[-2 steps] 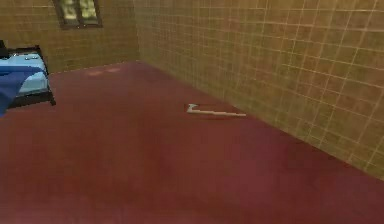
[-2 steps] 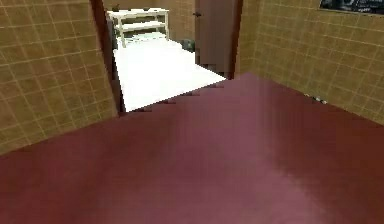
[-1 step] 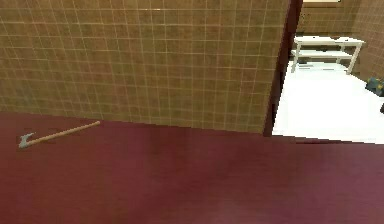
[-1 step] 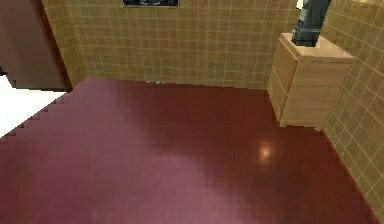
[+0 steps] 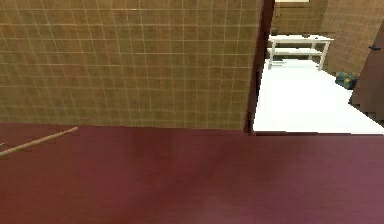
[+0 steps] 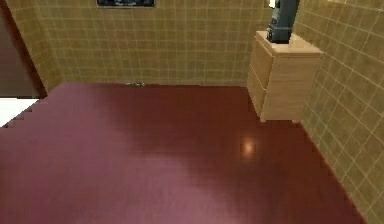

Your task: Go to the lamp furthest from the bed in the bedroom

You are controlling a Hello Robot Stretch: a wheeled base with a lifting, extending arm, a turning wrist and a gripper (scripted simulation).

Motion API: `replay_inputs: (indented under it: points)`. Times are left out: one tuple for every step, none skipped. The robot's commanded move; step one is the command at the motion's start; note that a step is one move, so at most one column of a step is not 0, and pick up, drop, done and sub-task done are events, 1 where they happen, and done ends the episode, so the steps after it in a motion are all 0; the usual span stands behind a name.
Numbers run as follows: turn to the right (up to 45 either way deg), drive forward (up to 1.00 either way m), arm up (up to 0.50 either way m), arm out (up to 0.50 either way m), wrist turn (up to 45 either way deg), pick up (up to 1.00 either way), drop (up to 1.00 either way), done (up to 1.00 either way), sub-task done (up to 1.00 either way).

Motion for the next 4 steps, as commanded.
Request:
replay_inputs:
  points:
    - [3.0,0.0,0.0,0.0,0.0,0.0,0.0,0.0,0.0]
    - [0.0,0.05,0.0,0.0,0.0,0.0,0.0,0.0,0.0]
    - [-45.0,0.0,0.0,0.0,0.0,0.0,0.0,0.0,0.0]
    - [-33.0,0.0,0.0,0.0,0.0,0.0,0.0,0.0,0.0]
